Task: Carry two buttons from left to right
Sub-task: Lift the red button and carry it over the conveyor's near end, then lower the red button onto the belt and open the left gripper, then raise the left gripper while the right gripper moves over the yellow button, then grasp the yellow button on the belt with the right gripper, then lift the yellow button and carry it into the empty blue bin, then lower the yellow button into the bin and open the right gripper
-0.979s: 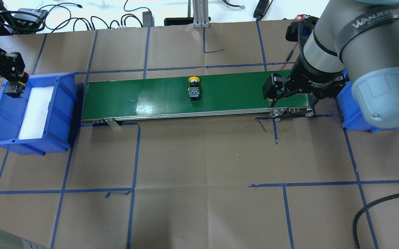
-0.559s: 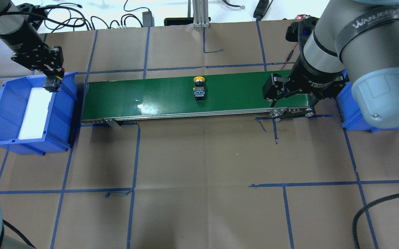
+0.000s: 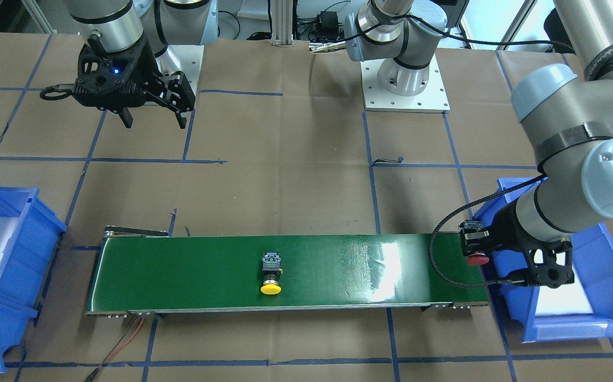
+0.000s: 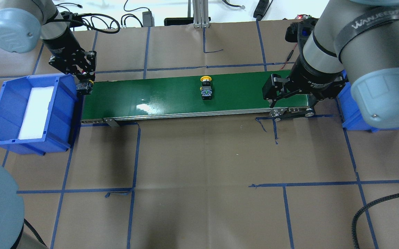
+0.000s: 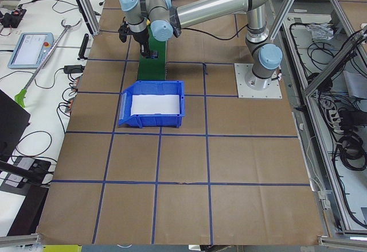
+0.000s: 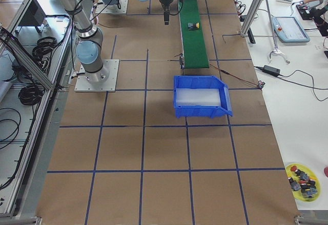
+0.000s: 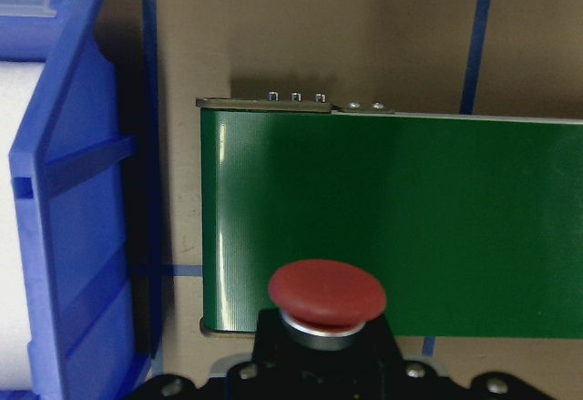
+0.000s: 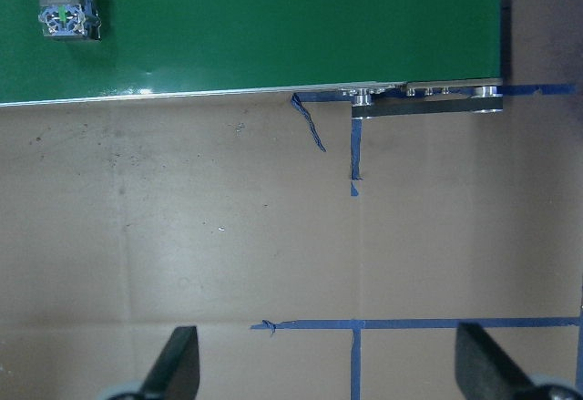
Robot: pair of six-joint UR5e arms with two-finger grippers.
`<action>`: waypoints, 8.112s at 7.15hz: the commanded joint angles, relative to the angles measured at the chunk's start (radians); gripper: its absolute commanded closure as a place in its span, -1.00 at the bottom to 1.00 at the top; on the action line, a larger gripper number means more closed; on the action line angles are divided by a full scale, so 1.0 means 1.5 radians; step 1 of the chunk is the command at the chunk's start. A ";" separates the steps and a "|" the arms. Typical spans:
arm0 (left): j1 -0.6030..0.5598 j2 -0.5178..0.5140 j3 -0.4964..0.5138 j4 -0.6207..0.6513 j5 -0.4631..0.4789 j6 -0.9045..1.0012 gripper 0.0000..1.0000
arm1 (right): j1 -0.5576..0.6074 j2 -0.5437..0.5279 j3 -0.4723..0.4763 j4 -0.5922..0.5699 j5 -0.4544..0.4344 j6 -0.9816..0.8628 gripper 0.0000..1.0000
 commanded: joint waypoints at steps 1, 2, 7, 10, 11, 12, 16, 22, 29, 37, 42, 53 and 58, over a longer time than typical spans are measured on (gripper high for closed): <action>-0.004 -0.015 -0.042 0.063 0.000 0.010 1.00 | -0.001 0.000 0.001 0.000 0.000 0.001 -1.00; -0.004 -0.025 -0.072 0.118 0.000 0.015 1.00 | -0.001 0.000 0.001 0.001 0.000 0.001 -1.00; -0.003 -0.029 -0.113 0.208 0.000 0.012 -0.99 | 0.000 0.001 0.000 0.001 -0.001 0.001 -1.00; -0.004 0.002 -0.046 0.128 0.001 0.012 -1.00 | -0.001 0.007 -0.004 0.002 -0.001 0.001 -1.00; -0.005 0.026 -0.004 0.033 0.001 0.006 -1.00 | -0.001 0.010 -0.004 0.001 0.001 0.001 -1.00; -0.005 0.059 0.024 -0.042 0.002 0.003 -1.00 | -0.001 0.028 -0.006 -0.006 0.001 0.000 -1.00; -0.089 0.189 0.015 -0.174 0.011 -0.065 -1.00 | -0.002 0.146 -0.063 -0.136 0.001 0.001 -1.00; -0.093 0.222 -0.047 -0.131 0.009 -0.067 -1.00 | 0.000 0.292 -0.104 -0.237 0.049 0.031 -0.99; -0.093 0.235 -0.062 -0.122 0.008 -0.067 -1.00 | 0.000 0.393 -0.111 -0.292 0.034 0.031 -0.98; -0.093 0.238 -0.063 -0.121 0.008 -0.067 -1.00 | -0.088 0.350 -0.224 -0.107 -0.065 -0.128 0.89; -0.093 0.239 -0.065 -0.112 0.008 -0.068 -1.00 | -0.382 0.311 -0.285 0.004 -0.053 -0.468 0.94; -0.093 0.239 -0.065 -0.109 0.009 -0.069 -1.00 | -0.400 0.372 -0.025 -0.274 -0.061 -0.480 0.62; -0.093 0.239 -0.065 -0.108 0.009 -0.068 -1.00 | -0.399 0.322 -0.074 -0.241 -0.062 -0.470 -0.99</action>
